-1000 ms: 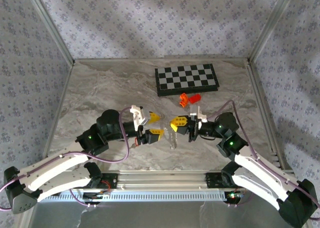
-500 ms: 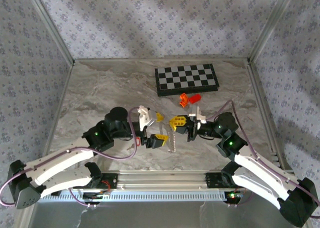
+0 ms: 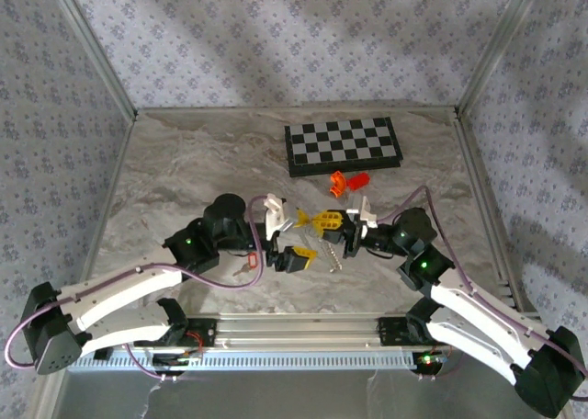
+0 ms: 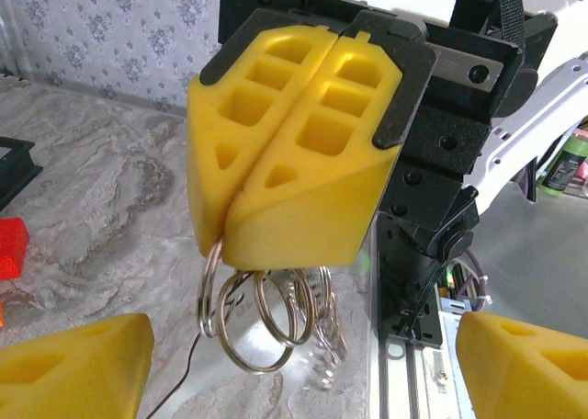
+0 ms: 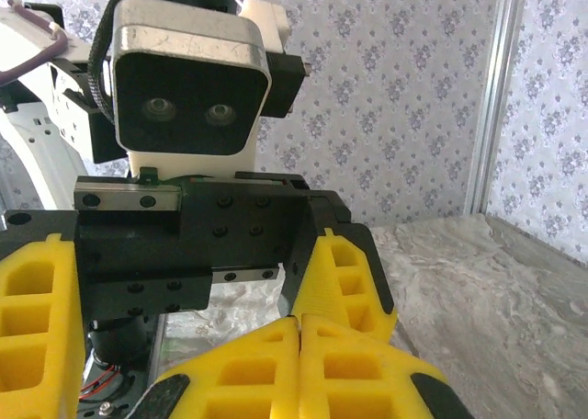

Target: Put the keys on the keyring

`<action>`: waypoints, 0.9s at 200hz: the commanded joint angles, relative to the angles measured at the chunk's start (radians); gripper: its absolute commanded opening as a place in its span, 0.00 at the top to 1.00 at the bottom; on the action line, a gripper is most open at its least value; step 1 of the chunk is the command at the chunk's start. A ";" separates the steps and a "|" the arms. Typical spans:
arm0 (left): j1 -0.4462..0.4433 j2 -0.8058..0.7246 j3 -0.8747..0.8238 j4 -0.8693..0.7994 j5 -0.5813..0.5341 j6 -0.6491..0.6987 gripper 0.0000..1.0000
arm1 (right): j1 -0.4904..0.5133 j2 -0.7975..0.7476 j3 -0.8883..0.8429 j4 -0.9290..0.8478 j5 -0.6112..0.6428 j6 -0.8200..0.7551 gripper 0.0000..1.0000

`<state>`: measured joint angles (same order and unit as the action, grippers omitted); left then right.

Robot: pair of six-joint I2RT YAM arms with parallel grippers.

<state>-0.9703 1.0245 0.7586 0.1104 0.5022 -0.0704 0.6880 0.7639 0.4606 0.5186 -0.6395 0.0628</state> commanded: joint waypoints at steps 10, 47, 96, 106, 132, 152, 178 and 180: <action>-0.010 -0.002 0.039 0.029 -0.019 0.019 0.18 | 0.003 -0.021 -0.001 0.011 0.023 -0.023 1.00; -0.010 -0.032 0.030 0.002 -0.072 0.068 0.23 | 0.000 -0.019 0.026 -0.049 -0.042 -0.049 1.00; -0.007 -0.058 0.042 -0.071 -0.071 0.106 0.34 | -0.001 -0.038 0.061 -0.120 -0.037 -0.080 1.00; -0.007 -0.057 0.040 -0.071 -0.067 0.105 0.34 | -0.002 -0.030 0.056 -0.098 -0.021 -0.072 1.00; -0.007 -0.059 0.026 -0.061 -0.062 0.097 0.34 | -0.001 -0.014 0.048 -0.072 -0.004 -0.069 1.00; -0.007 -0.071 0.019 -0.066 -0.068 0.098 0.34 | 0.001 -0.018 0.043 -0.077 0.014 -0.072 1.00; -0.007 -0.093 0.008 -0.071 -0.090 0.108 0.35 | 0.000 -0.022 0.035 -0.065 0.020 -0.069 1.00; -0.007 -0.095 0.006 -0.073 -0.091 0.110 0.35 | 0.001 -0.022 0.035 -0.063 0.020 -0.068 1.00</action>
<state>-0.9718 0.9680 0.7605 0.0441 0.4248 0.0151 0.6880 0.7536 0.4816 0.4084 -0.6407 0.0063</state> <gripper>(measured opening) 0.661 0.052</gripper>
